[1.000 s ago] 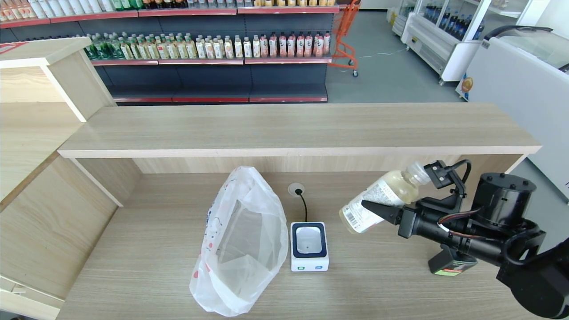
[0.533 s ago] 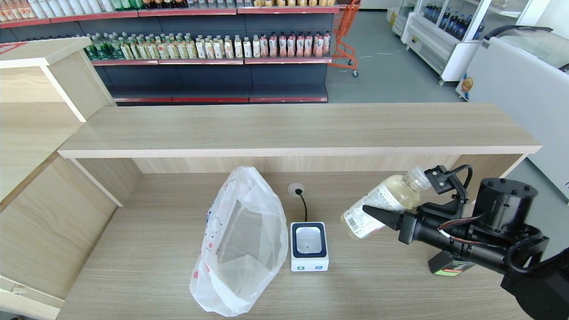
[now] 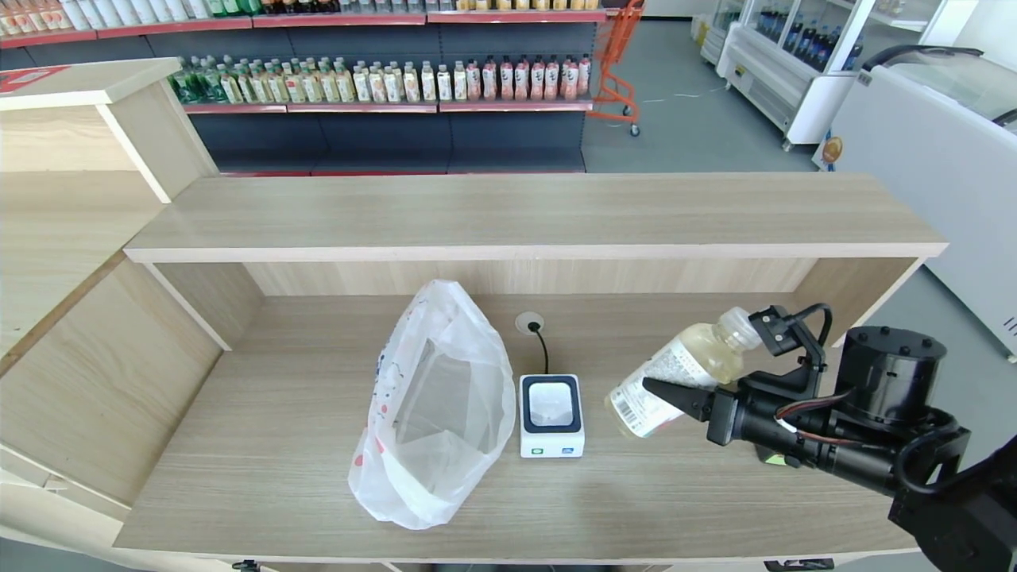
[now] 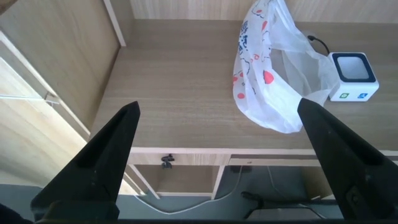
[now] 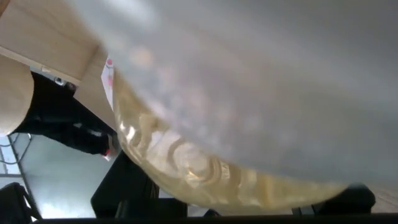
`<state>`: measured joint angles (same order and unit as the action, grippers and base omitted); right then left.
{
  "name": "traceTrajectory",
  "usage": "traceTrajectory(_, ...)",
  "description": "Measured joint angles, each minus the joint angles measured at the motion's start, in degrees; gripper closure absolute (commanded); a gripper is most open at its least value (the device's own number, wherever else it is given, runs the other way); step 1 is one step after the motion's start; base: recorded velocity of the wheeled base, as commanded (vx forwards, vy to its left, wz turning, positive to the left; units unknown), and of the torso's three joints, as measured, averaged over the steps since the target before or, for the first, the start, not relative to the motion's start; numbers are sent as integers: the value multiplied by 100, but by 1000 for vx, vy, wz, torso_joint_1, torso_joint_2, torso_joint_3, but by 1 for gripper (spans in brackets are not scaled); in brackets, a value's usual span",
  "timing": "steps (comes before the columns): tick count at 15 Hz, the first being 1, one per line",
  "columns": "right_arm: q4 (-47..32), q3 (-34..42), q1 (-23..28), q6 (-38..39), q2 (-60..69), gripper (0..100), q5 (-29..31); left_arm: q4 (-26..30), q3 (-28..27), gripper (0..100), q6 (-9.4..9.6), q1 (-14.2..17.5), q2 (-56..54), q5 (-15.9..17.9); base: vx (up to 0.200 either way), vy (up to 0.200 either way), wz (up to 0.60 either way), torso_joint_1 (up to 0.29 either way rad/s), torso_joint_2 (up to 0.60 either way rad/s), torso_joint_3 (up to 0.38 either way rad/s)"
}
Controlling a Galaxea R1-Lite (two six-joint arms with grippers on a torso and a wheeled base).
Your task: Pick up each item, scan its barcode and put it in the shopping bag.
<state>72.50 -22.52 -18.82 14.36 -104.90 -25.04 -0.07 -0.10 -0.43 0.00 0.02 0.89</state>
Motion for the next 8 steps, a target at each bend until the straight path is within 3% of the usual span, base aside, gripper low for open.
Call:
traceTrajectory(2,9,9,-63,33,-17,100,-13,0,0,0,2,0,0,0,0,0,0,0,0,0)
traceTrajectory(8,22,2,-105,79,-107,100,5,-2,0,0,5,2,0,1,0,200,0,-1,0,7)
